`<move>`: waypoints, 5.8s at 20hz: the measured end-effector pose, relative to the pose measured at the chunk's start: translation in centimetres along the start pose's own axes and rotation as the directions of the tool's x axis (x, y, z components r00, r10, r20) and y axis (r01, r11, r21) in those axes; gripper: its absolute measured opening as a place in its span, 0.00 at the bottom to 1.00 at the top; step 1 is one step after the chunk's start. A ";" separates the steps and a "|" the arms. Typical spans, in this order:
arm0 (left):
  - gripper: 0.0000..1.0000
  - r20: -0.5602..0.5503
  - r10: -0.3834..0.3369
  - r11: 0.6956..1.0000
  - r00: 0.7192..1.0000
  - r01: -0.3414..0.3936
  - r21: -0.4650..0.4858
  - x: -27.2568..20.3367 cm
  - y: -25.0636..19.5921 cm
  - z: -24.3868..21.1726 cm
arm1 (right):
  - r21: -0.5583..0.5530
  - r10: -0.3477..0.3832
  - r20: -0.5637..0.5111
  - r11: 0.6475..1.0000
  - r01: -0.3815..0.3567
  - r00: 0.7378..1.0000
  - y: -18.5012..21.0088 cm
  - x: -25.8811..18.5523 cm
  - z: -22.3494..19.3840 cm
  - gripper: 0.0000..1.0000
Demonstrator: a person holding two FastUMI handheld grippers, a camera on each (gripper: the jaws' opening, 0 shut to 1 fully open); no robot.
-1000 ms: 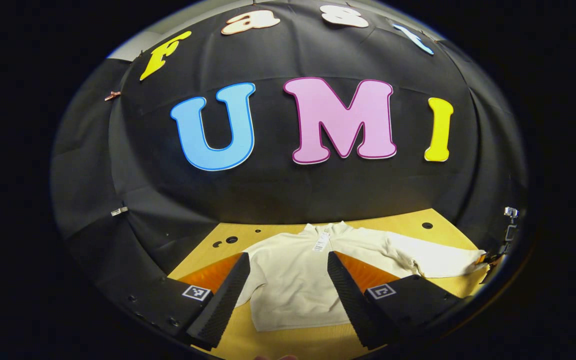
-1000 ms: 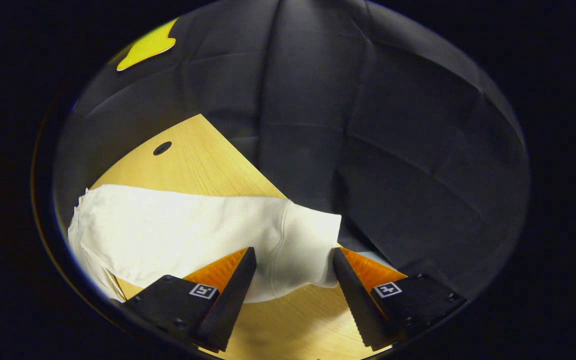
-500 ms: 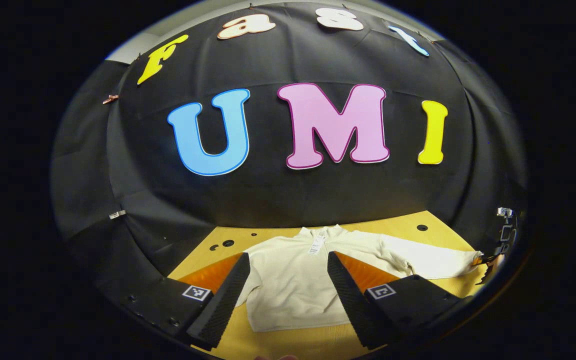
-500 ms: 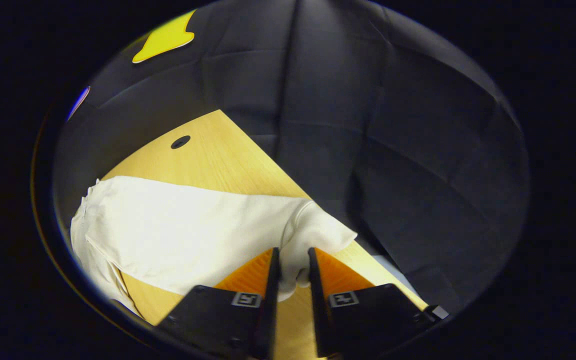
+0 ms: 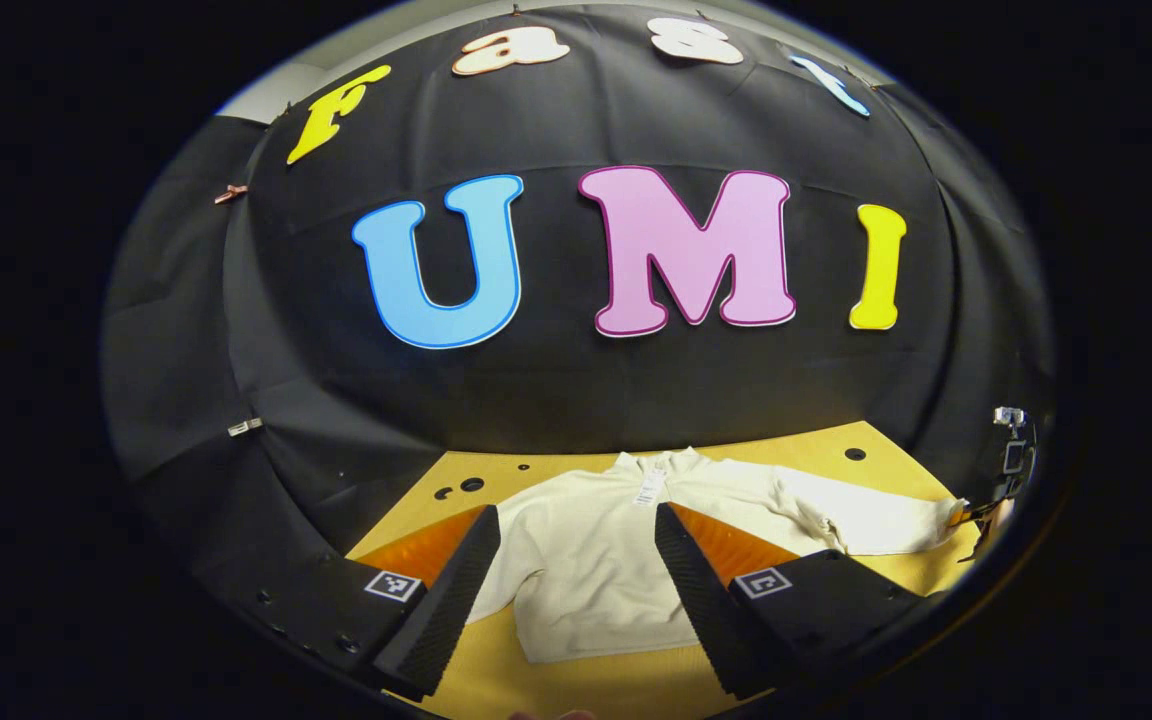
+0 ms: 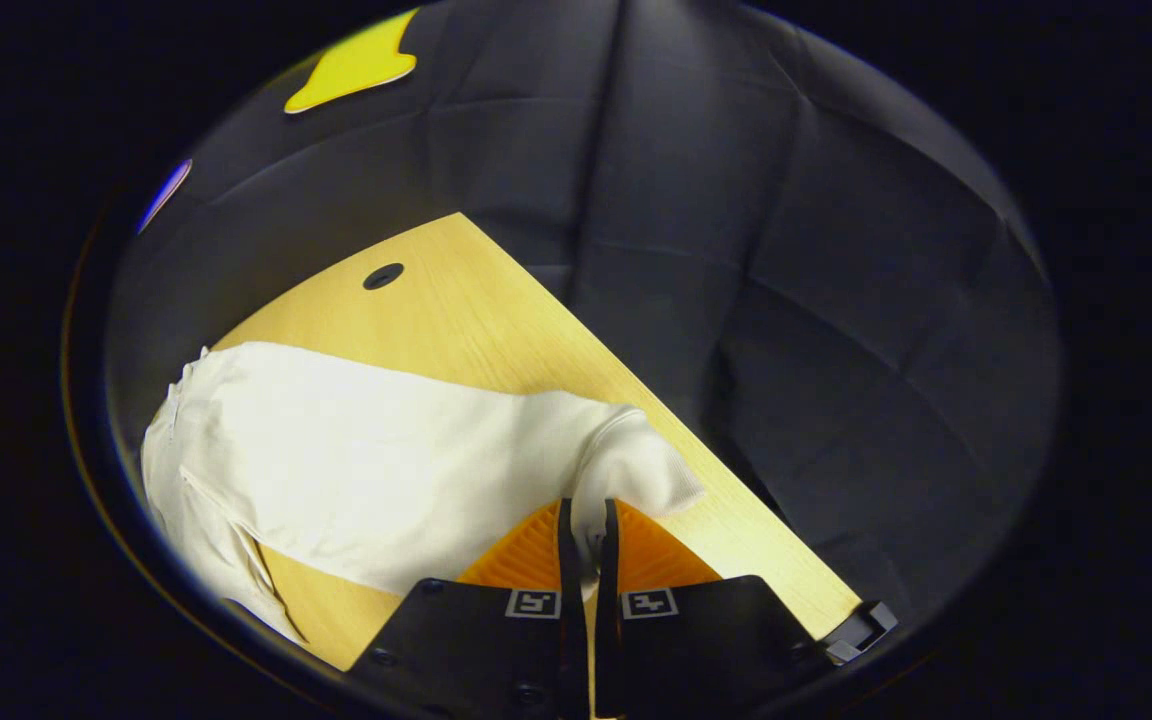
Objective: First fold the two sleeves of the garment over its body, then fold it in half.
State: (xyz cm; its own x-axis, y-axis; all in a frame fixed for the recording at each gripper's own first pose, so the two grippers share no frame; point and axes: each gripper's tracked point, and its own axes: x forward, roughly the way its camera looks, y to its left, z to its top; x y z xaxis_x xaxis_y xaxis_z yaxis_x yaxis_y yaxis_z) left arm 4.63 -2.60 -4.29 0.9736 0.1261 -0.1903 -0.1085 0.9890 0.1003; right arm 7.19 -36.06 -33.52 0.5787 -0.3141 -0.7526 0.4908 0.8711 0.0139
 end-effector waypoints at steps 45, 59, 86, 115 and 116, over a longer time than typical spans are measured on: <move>0.97 -0.136 0.386 0.872 0.912 -0.409 -0.268 -4.8 27.8 -10.5 | -0.685 0.676 -0.061 0.506 -0.523 0.734 72.0 -21.2 -5.2 0.07; 0.97 -0.287 0.419 0.797 0.862 -0.500 -0.338 -1.9 30.0 -18.1 | -0.684 0.736 -0.081 0.449 -0.574 0.672 70.8 -22.9 -8.2 0.98; 0.96 -0.617 0.372 0.767 0.694 -0.604 -0.217 5.8 30.9 -33.3 | -0.447 0.468 0.190 0.824 -0.349 0.863 28.4 -21.4 3.9 0.98; 0.06 -0.436 0.212 0.951 0.875 -0.287 -0.114 19.5 20.9 -16.1 | -0.322 0.472 0.141 0.853 -0.410 0.870 22.3 -17.7 -0.2 0.98; 0.06 -0.414 0.197 0.960 0.889 -0.260 -0.101 20.5 19.7 -14.7 | -0.313 0.468 0.135 0.857 -0.410 0.874 21.9 -17.4 -0.4 0.98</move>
State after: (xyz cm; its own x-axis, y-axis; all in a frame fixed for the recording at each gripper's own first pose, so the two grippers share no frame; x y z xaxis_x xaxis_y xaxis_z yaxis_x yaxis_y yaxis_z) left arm 19.53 20.59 -20.61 0.7606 0.3389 -0.5537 -0.3779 0.9247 0.0467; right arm 7.60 -11.37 -20.43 0.8228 0.0822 -0.5623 -0.0209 0.9932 0.1147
